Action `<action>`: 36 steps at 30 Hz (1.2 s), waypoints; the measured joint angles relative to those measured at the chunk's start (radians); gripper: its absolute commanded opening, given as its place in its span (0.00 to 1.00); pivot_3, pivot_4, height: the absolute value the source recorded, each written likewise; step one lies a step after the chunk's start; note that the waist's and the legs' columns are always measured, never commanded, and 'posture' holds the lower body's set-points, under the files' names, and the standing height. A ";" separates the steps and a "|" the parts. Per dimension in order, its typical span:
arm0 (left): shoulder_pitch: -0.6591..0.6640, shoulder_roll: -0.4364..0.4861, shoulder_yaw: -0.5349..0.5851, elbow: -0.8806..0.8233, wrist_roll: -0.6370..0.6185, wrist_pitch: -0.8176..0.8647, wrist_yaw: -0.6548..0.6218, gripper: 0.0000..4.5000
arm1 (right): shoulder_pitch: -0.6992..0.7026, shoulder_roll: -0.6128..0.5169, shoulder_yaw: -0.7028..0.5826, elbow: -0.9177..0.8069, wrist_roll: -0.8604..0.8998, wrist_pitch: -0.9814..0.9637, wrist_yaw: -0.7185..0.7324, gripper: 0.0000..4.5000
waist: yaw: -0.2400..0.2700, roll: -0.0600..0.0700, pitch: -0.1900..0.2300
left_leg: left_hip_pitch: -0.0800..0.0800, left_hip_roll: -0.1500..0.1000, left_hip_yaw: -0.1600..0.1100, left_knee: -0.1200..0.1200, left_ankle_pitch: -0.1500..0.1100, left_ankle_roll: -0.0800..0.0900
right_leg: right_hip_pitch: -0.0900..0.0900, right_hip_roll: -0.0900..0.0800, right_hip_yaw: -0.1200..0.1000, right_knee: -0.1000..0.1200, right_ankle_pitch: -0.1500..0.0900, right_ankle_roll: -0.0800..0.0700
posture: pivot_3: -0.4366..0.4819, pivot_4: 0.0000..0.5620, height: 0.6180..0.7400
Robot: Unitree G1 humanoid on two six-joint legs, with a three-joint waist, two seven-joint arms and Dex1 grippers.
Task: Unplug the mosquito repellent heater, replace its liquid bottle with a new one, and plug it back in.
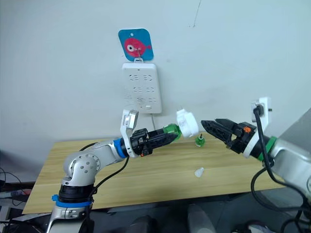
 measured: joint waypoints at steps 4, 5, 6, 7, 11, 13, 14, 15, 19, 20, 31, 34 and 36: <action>-0.003 -0.035 0.023 0.023 -0.024 0.001 0.063 0.50 | 0.083 0.113 0.016 -0.076 -0.008 -0.120 -0.123 1.00 | -0.009 0.000 0.000 | 0.003 0.000 0.001 0.000 0.000 0.000 | 0.001 0.001 0.001 0.002 0.000 0.000 | 0.22 0.26 1.00; -0.004 -0.041 0.029 0.026 -0.031 0.003 0.075 0.50 | 0.090 0.166 0.043 -0.089 -0.008 -0.158 -0.163 1.00 | -0.013 0.000 0.000 | 0.003 0.000 0.001 0.000 0.000 0.000 | 0.001 0.002 0.000 0.003 0.000 0.000 | 0.22 0.26 1.00; -0.007 -0.047 0.032 0.028 -0.035 0.003 0.085 0.50 | 0.091 0.214 0.073 -0.096 -0.008 -0.184 -0.189 1.00 | -0.019 0.000 0.000 | 0.003 0.001 0.001 0.000 0.000 0.000 | 0.001 0.002 0.001 0.003 0.000 0.000 | 0.22 0.26 1.00; -0.014 -0.056 0.033 0.028 -0.045 0.007 0.096 0.50 | 0.086 0.266 0.120 -0.101 -0.009 -0.219 -0.229 1.00 | -0.025 0.001 0.000 | 0.003 0.000 0.001 0.000 0.000 0.000 | 0.001 0.002 0.001 0.003 0.000 0.000 | 0.22 0.26 1.00; -0.039 -0.095 0.033 0.028 -0.086 0.020 0.148 0.50 | 0.034 0.350 0.225 -0.099 -0.036 -0.273 -0.305 1.00 | -0.029 0.001 0.000 | 0.002 0.000 0.001 0.000 0.000 0.000 | 0.000 0.002 0.001 0.002 0.000 0.000 | 0.22 0.25 1.00; -0.044 -0.104 0.041 0.028 -0.103 0.023 0.174 0.50 | 0.017 0.369 0.249 -0.094 -0.055 -0.292 -0.318 1.00 | -0.030 0.001 0.000 | 0.002 0.000 0.000 0.000 0.000 0.000 | 0.000 0.002 0.001 0.001 0.000 0.000 | 0.22 0.25 1.00; -0.046 -0.104 0.047 0.028 -0.111 0.024 0.185 0.50 | 0.011 0.378 0.262 -0.088 -0.065 -0.298 -0.318 1.00 | -0.030 0.001 0.000 | 0.002 0.000 0.000 0.000 0.000 0.000 | 0.000 0.002 0.001 0.000 0.000 0.000 | 0.22 0.25 1.00; -0.048 -0.105 0.050 0.028 -0.113 0.024 0.195 0.50 | 0.004 0.382 0.276 -0.081 -0.077 -0.302 -0.316 1.00 | -0.030 0.001 0.000 | 0.003 0.000 0.000 0.000 0.000 0.000 | 0.000 0.002 0.001 0.000 0.000 0.000 | 0.22 0.25 1.00; -0.049 -0.104 0.056 0.029 -0.137 0.040 0.218 0.50 | -0.005 0.399 0.299 -0.073 -0.113 -0.307 -0.278 1.00 | -0.030 0.001 0.000 | 0.003 0.000 -0.001 0.000 0.000 0.000 | 0.000 0.002 0.001 0.000 0.000 0.000 | 0.22 0.25 1.00; -0.049 -0.104 0.059 0.030 -0.143 0.043 0.220 0.50 | -0.006 0.400 0.304 -0.071 -0.123 -0.309 -0.268 1.00 | -0.030 0.001 0.000 | 0.003 0.000 -0.001 0.000 0.000 0.000 | 0.000 0.002 0.000 0.000 0.000 0.000 | 0.22 0.25 1.00; -0.048 -0.087 0.067 0.040 -0.247 0.132 0.236 0.50 | -0.062 0.445 0.322 -0.032 -0.144 -0.330 -0.200 1.00 | -0.033 0.001 0.000 | 0.003 0.000 -0.001 0.000 0.000 0.000 | 0.000 0.002 0.000 0.000 0.000 0.000 | 0.22 0.24 1.00; -0.047 -0.083 0.067 0.042 -0.269 0.146 0.235 0.50 | -0.095 0.449 0.330 -0.021 -0.144 -0.330 -0.201 1.00 | -0.034 0.001 0.000 | 0.003 0.000 -0.001 0.000 0.000 0.000 | 0.000 0.002 0.000 0.000 0.000 0.000 | 0.22 0.24 1.00; -0.045 -0.079 0.066 0.042 -0.274 0.150 0.233 0.50 | -0.109 0.451 0.339 -0.013 -0.142 -0.328 -0.202 1.00 | -0.035 0.001 0.000 | 0.003 0.000 -0.001 0.000 0.000 0.000 | 0.000 0.002 0.000 0.000 0.000 0.000 | 0.23 0.23 1.00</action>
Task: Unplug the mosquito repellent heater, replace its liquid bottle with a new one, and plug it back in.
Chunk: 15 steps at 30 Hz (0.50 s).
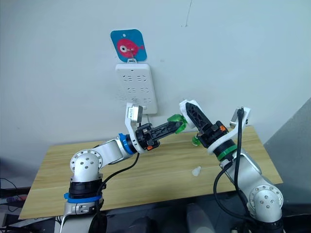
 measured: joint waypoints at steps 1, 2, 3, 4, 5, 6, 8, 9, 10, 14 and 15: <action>0.002 0.004 -0.001 0.000 0.000 0.000 -0.001 0.50 | -0.009 0.000 0.003 0.003 0.001 0.000 -0.001 1.00 | 0.000 0.000 0.000 | 0.000 0.000 0.000 0.000 0.000 0.000 | 0.000 0.000 0.000 0.000 0.000 0.000 | 0.23 0.23 1.00; 0.004 0.005 -0.001 0.000 0.000 -0.001 -0.003 0.50 | -0.012 0.000 0.005 0.006 0.003 0.000 -0.001 1.00 | 0.000 0.000 0.000 | 0.000 0.000 0.000 0.000 0.000 0.000 | 0.000 0.000 0.000 0.000 0.000 0.000 | 0.23 0.23 1.00; 0.006 0.007 -0.001 0.000 0.000 -0.001 -0.005 0.50 | -0.012 0.000 0.008 0.007 0.004 0.001 -0.002 0.96 | 0.000 0.000 0.000 | 0.000 0.000 -0.001 0.000 0.000 0.000 | 0.000 0.000 0.000 0.000 0.000 0.000 | 0.23 0.23 1.00; 0.011 0.009 -0.001 0.000 0.000 -0.003 -0.011 0.50 | -0.012 0.000 0.010 0.010 0.009 0.001 -0.003 0.92 | 0.000 0.000 0.000 | 0.000 0.000 0.000 0.000 0.000 0.000 | 0.000 0.000 0.000 0.000 0.000 0.000 | 0.23 0.23 1.00; 0.015 0.012 -0.002 0.000 0.000 -0.006 -0.020 0.50 | -0.012 -0.001 0.011 0.013 0.011 0.001 -0.006 0.87 | -0.001 0.000 0.000 | 0.000 0.000 -0.001 0.000 0.000 0.000 | 0.000 0.000 0.000 0.000 0.000 0.000 | 0.23 0.23 1.00; 0.016 0.014 -0.002 0.000 0.001 -0.010 -0.027 0.50 | -0.012 -0.001 0.012 0.016 0.012 0.001 -0.008 0.80 | -0.001 0.000 0.000 | -0.001 0.000 -0.001 0.000 0.000 0.000 | 0.000 0.000 0.000 0.000 0.000 0.000 | 0.23 0.23 1.00; 0.020 0.018 -0.011 0.000 0.011 -0.025 -0.046 0.50 | -0.016 0.002 0.012 0.018 0.028 -0.006 -0.012 0.69 | -0.002 0.000 0.000 | 0.000 0.000 0.000 0.000 0.000 0.000 | 0.000 0.000 0.000 0.000 0.000 0.000 | 0.23 0.23 1.00; 0.021 0.018 -0.015 0.000 0.015 -0.032 -0.052 0.50 | -0.017 0.002 0.012 0.018 0.032 -0.008 -0.017 0.69 | -0.002 0.000 0.000 | 0.000 0.000 0.000 0.000 0.000 0.000 | 0.000 0.000 0.000 0.000 0.000 0.000 | 0.23 0.23 1.00; 0.021 0.017 -0.018 0.001 0.020 -0.040 -0.058 0.50 | -0.018 0.002 0.013 0.018 0.038 -0.011 -0.022 0.69 | -0.003 0.000 0.000 | 0.000 0.000 0.000 0.000 0.000 0.000 | 0.000 0.000 0.000 0.000 0.000 0.000 | 0.23 0.24 1.00; 0.027 0.015 -0.027 0.005 0.039 -0.063 -0.075 0.50 | -0.021 0.001 0.015 0.018 0.053 -0.017 -0.040 0.69 | -0.004 0.000 0.000 | 0.000 0.000 0.000 0.000 0.000 0.000 | 0.000 0.000 0.000 0.000 0.000 0.000 | 0.23 0.24 1.00; 0.031 0.015 -0.028 0.005 0.043 -0.069 -0.082 0.50 | -0.024 0.001 0.016 0.018 0.055 -0.017 -0.044 0.69 | -0.005 0.000 0.000 | 0.000 0.000 0.000 0.000 0.000 0.000 | 0.000 0.000 0.000 0.000 0.000 0.000 | 0.23 0.24 1.00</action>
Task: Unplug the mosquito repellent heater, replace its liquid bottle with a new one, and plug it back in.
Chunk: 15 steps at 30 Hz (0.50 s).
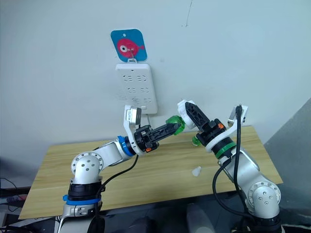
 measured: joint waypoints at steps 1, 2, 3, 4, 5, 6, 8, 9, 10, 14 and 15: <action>0.003 0.000 0.000 0.000 0.002 -0.002 -0.004 0.50 | 0.000 0.000 0.000 0.000 0.000 0.000 -0.001 0.69 | 0.000 0.000 0.000 | 0.000 0.000 0.000 0.000 0.000 0.000 | 0.000 0.000 0.000 0.000 0.000 0.000 | 0.23 0.24 1.00; 0.005 0.000 -0.002 -0.002 0.006 -0.006 -0.006 0.50 | 0.000 0.001 0.001 0.000 0.000 -0.001 -0.003 0.69 | 0.000 0.000 0.000 | 0.000 0.000 0.000 0.000 0.000 0.000 | 0.000 0.000 0.000 0.000 0.000 0.000 | 0.23 0.24 1.00; 0.009 0.000 -0.010 -0.007 0.011 -0.013 -0.006 0.50 | 0.000 0.001 0.001 0.000 0.000 -0.001 -0.004 0.69 | 0.000 0.000 0.000 | 0.000 0.000 0.000 0.000 0.000 0.000 | 0.000 0.000 0.000 0.000 0.000 0.000 | 0.23 0.24 1.00; 0.013 0.000 -0.016 -0.012 0.014 -0.019 -0.005 0.50 | 0.000 0.001 0.001 0.000 0.001 -0.002 -0.005 0.69 | 0.000 0.000 0.000 | 0.000 0.000 0.000 0.000 0.000 0.000 | 0.000 0.000 0.000 0.000 0.000 0.000 | 0.23 0.24 1.00; 0.017 0.000 -0.018 -0.017 0.016 -0.023 -0.005 0.50 | 0.000 0.001 0.002 0.000 0.001 -0.002 -0.005 0.69 | 0.000 0.000 0.000 | 0.000 0.000 0.000 0.000 0.000 0.000 | 0.000 0.000 0.000 0.000 0.000 0.000 | 0.23 0.24 1.00; 0.021 0.000 -0.019 -0.020 0.017 -0.026 -0.004 0.50 | 0.000 0.001 0.002 0.000 0.001 -0.002 -0.006 0.69 | 0.000 0.000 0.000 | 0.000 0.000 0.000 0.000 0.000 0.000 | 0.000 0.000 0.000 0.000 0.000 0.000 | 0.23 0.24 1.00; 0.023 0.001 -0.019 -0.021 0.018 -0.027 -0.003 0.50 | 0.000 0.001 0.003 0.000 0.001 -0.002 -0.007 0.69 | 0.000 0.000 0.000 | 0.000 0.000 0.000 0.000 0.000 0.000 | 0.000 0.000 0.000 0.000 0.000 0.000 | 0.23 0.24 1.00; 0.023 0.003 -0.020 -0.021 0.019 -0.027 -0.003 0.58 | 0.000 0.001 0.003 0.000 0.001 -0.002 -0.008 0.69 | 0.000 0.000 0.000 | 0.000 0.000 0.000 0.000 0.000 0.000 | 0.000 0.000 0.000 0.000 0.000 0.000 | 0.23 0.24 1.00; 0.023 0.004 -0.021 -0.021 0.022 -0.028 -0.003 0.67 | 0.000 0.001 0.004 0.000 0.001 -0.002 -0.008 0.69 | 0.000 0.000 0.000 | 0.000 0.000 0.000 0.000 0.000 0.000 | 0.000 0.000 0.000 0.000 0.000 0.000 | 0.24 0.24 1.00; 0.025 0.039 -0.044 -0.022 0.065 -0.041 -0.012 0.94 | 0.007 0.000 0.015 -0.001 -0.001 -0.001 -0.010 0.68 | -0.001 0.000 0.000 | 0.000 0.000 0.000 0.000 0.000 0.000 | 0.000 0.000 0.000 0.000 0.000 0.000 | 0.24 0.24 1.00; 0.027 0.044 -0.051 -0.022 0.078 -0.043 -0.018 1.00 | 0.007 0.000 0.019 -0.004 -0.001 -0.001 -0.009 0.68 | -0.001 0.000 0.000 | 0.000 0.000 0.000 0.000 0.000 0.000 | 0.000 0.000 0.000 0.000 0.000 0.000 | 0.24 0.24 1.00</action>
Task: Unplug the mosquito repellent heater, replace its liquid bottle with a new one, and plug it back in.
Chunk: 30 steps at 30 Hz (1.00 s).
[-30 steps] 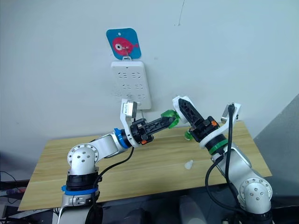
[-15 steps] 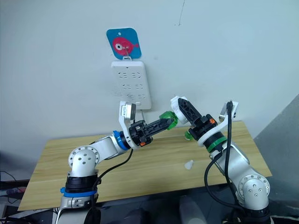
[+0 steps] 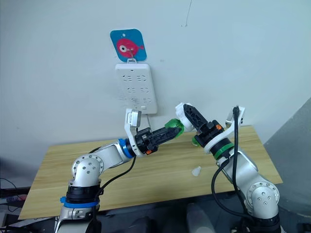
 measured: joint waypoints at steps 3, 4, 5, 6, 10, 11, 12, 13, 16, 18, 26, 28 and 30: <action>0.006 0.021 -0.016 -0.001 0.018 0.000 -0.019 1.00 | 0.000 -0.002 0.002 -0.007 -0.001 0.000 0.001 0.68 | 0.000 0.000 0.000 | 0.000 0.000 0.000 0.000 0.000 0.000 | 0.000 0.000 0.000 0.000 0.000 0.000 | 0.24 0.24 1.00; 0.006 0.028 -0.017 -0.003 0.023 -0.001 -0.027 1.00 | 0.000 -0.002 0.002 -0.007 -0.001 0.000 0.001 0.68 | 0.000 0.000 0.000 | 0.000 0.000 0.000 0.000 0.000 0.000 | 0.000 0.000 0.000 0.000 0.000 0.000 | 0.24 0.25 1.00; 0.006 0.035 -0.019 -0.006 0.030 -0.003 -0.031 1.00 | 0.000 -0.004 0.003 -0.008 -0.004 0.000 0.001 0.68 | 0.000 0.000 0.000 | 0.000 0.000 0.000 0.000 0.000 0.000 | 0.000 0.000 0.000 0.000 0.000 0.000 | 0.24 0.25 1.00; 0.007 0.047 -0.020 -0.009 0.041 -0.005 -0.036 1.00 | 0.000 -0.008 0.003 -0.008 -0.009 0.000 0.001 0.68 | 0.000 0.000 0.000 | 0.000 0.000 0.000 0.000 0.000 0.000 | 0.000 0.000 0.000 0.000 0.000 0.000 | 0.23 0.25 1.00; 0.058 0.152 -0.029 -0.031 0.139 -0.075 -0.093 1.00 | 0.000 -0.050 -0.001 -0.009 -0.063 0.005 0.006 0.68 | -0.004 0.001 0.000 | 0.001 0.000 0.000 -0.001 0.000 0.000 | -0.001 0.000 0.000 0.000 0.000 0.000 | 0.24 0.26 1.00; 0.077 0.184 -0.028 -0.034 0.188 -0.121 -0.101 1.00 | 0.000 -0.079 -0.003 -0.013 -0.088 0.013 0.011 0.68 | -0.005 0.001 0.001 | 0.001 0.001 0.000 -0.001 0.000 0.000 | -0.001 0.000 0.000 0.000 0.000 0.000 | 0.24 0.26 1.00; 0.094 0.212 -0.022 -0.033 0.232 -0.160 -0.106 1.00 | 0.000 -0.107 -0.009 -0.017 -0.110 0.024 0.016 0.68 | -0.005 0.001 0.001 | 0.001 0.001 0.000 -0.001 0.000 0.000 | -0.001 0.000 0.000 0.000 0.000 0.000 | 0.25 0.27 1.00; 0.108 0.235 -0.009 -0.032 0.272 -0.204 -0.108 1.00 | 0.000 -0.136 -0.016 -0.019 -0.130 0.033 0.026 0.68 | -0.004 0.001 0.001 | 0.000 0.000 -0.001 -0.001 0.000 0.000 | -0.001 0.000 0.001 0.000 0.000 0.000 | 0.25 0.27 1.00; 0.133 0.278 0.059 -0.032 0.353 -0.324 -0.109 1.00 | -0.006 -0.214 -0.024 -0.037 -0.169 0.064 0.062 0.68 | -0.001 0.001 0.001 | 0.000 0.001 -0.001 -0.001 0.000 0.000 | -0.001 -0.001 0.001 -0.001 0.000 0.000 | 0.27 0.27 1.00; 0.138 0.284 0.101 -0.031 0.401 -0.399 -0.093 1.00 | -0.017 -0.242 -0.024 -0.051 -0.187 0.078 0.087 0.68 | 0.004 0.001 0.001 | 0.000 0.001 -0.001 -0.001 0.000 0.000 | -0.001 -0.001 0.000 -0.001 0.000 0.000 | 0.29 0.27 1.00; 0.110 0.269 0.178 0.074 0.557 -0.613 -0.011 1.00 | -0.101 -0.288 0.006 -0.065 -0.268 0.144 0.177 0.68 | 0.025 0.001 0.001 | -0.002 0.000 -0.001 -0.001 0.000 0.000 | -0.001 -0.002 -0.001 -0.002 0.000 0.000 | 0.33 0.26 1.00; 0.074 0.267 0.168 0.124 0.584 -0.638 -0.014 1.00 | -0.131 -0.289 0.024 -0.065 -0.284 0.164 0.196 0.68 | 0.032 0.001 0.002 | -0.002 0.000 -0.001 -0.001 0.000 0.000 | -0.001 -0.002 -0.002 -0.002 0.000 0.000 | 0.33 0.26 1.00; 0.036 0.267 0.147 0.168 0.603 -0.653 -0.033 1.00 | -0.151 -0.294 0.031 -0.065 -0.302 0.185 0.210 0.68 | 0.040 0.000 0.002 | -0.003 0.000 -0.002 -0.001 0.000 0.000 | -0.002 -0.002 -0.002 -0.003 0.000 0.000 | 0.31 0.26 1.00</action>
